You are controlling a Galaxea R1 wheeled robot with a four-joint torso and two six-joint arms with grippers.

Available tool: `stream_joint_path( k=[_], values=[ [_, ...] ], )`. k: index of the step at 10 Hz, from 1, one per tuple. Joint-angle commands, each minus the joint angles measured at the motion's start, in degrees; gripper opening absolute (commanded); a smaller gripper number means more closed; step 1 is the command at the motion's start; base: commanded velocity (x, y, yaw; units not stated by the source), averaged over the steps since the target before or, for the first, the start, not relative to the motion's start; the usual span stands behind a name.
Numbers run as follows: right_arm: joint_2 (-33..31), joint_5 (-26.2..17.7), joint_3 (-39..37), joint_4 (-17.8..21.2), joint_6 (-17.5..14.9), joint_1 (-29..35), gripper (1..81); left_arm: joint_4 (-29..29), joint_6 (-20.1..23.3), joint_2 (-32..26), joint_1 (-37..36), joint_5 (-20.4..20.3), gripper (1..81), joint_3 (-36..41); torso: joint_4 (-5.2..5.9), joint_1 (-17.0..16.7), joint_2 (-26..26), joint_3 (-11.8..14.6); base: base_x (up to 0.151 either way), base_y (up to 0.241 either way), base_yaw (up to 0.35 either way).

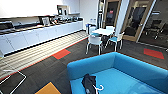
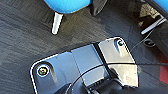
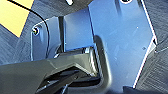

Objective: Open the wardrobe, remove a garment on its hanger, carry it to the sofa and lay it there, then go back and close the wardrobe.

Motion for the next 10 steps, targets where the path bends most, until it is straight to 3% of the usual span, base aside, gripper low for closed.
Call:
stream_joint_path(
  k=[1, 5, 10],
  values=[
    [0.3, -3.0, 0.3, -0.2, 0.1, 1.1, 81.1, 1.3, 1.3, -0.2, 0.5, -1.6, 81.1, -2.2, 0.00, 0.0, 0.0, 0.0, 0.000, 0.000, 0.000],
    [0.4, -3.0, 0.3, -0.2, 0.1, 1.1, 81.1, 1.7, 3.1, 2.6, 5.7, -1.6, 81.1, -6.8, 0.00, 0.0, 0.0, 0.0, 0.000, 0.000, 0.000],
    [0.4, -3.0, 0.3, -0.3, -0.2, 1.1, 81.1, 1.7, 3.8, 5.0, 6.6, -1.5, 81.1, -8.8, 0.00, 0.0, -0.1, 0.1, 0.000, 0.000, 0.000]
  ],
)
